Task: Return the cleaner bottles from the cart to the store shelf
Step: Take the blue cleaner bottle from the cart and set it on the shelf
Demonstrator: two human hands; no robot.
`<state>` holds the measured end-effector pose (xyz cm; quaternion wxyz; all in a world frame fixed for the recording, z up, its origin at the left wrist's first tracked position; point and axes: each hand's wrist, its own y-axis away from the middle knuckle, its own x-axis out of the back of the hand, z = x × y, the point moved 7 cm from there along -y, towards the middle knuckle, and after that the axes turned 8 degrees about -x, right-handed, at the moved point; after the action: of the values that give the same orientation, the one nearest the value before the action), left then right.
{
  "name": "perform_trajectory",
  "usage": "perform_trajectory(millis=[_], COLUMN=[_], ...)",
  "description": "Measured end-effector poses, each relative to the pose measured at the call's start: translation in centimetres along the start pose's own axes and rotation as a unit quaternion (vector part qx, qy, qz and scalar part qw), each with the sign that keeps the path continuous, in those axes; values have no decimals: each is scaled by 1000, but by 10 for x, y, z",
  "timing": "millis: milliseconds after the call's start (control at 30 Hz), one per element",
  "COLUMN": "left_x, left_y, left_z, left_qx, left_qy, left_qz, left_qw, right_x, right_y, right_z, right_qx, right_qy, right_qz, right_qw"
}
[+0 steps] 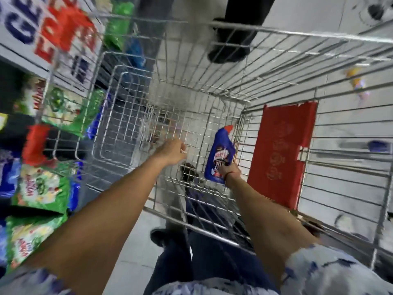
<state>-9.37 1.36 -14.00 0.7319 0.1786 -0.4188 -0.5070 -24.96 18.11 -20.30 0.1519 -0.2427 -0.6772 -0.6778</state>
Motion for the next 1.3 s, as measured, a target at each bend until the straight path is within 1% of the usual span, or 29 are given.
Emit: perform_trajectory(millis=[100, 167, 267, 333, 400, 467, 500, 600, 700, 733, 800, 867, 900, 1000, 1033, 1067, 1167, 1300], left_x=[-26, -42, -62, -72, -84, -96, -100, -106, -98, -94, -82, -68, -58, -12, 8, 26, 68, 113], left_y=[-13, -22, -37, -49, -59, -65, -67, -71, -62, -57, -46, -38, -35, -26, -20, -11, 28, 86], left_z=[-13, -19, -23, -20, -14, -13, -13, -16, -14, -14, -14, -15, -15, -15, -14, -13, -5, 11], left_qx=[11, 30, 55, 46, 33, 42, 55, 91, 149, 162, 170, 169, 167, 138, 115, 90, 45, -36], left_qy=[-23, -27, -6, 9, 58, 119, 147, 224, 319, 332, 364, 428, 461, 594, 610, 608, 585, 595], left_qz=[-36, -58, -76, -81, -89, -94, -95, -92, -77, -81, -81, -59, -29, 92, 127, 149, 174, 217], left_qw=[999, 997, 996, 996, 994, 988, 983, 966, 933, 926, 912, 886, 871, 787, 774, 775, 791, 773], right_x=[-2, -12, -27, -33, -34, -33, -33, -36, -43, -43, -43, -37, -33, -18, -14, -11, -2, 5], right_y=[-5, -5, -5, -11, -18, -20, -19, -19, -15, -12, -2, 13, 20, 55, 69, 84, 129, 199], right_z=[4, 2, 0, 0, -2, -6, -9, -16, -22, -25, -35, -50, -59, -90, -100, -109, -129, -147], right_qx=[-15, -14, -6, -1, 6, 6, 12, 33, 39, 45, 73, 107, 127, 194, 214, 233, 281, 335], right_qy=[-77, -122, -163, -178, -244, -291, -291, -241, -203, -191, -184, -169, -152, -115, -115, -117, -129, -129], right_qz=[50, 51, 35, 15, -19, -55, -67, -72, -77, -85, -133, -178, -192, -229, -247, -265, -296, -316], right_qw=[996, 991, 986, 984, 970, 955, 954, 967, 975, 977, 971, 963, 961, 947, 938, 928, 904, 878])
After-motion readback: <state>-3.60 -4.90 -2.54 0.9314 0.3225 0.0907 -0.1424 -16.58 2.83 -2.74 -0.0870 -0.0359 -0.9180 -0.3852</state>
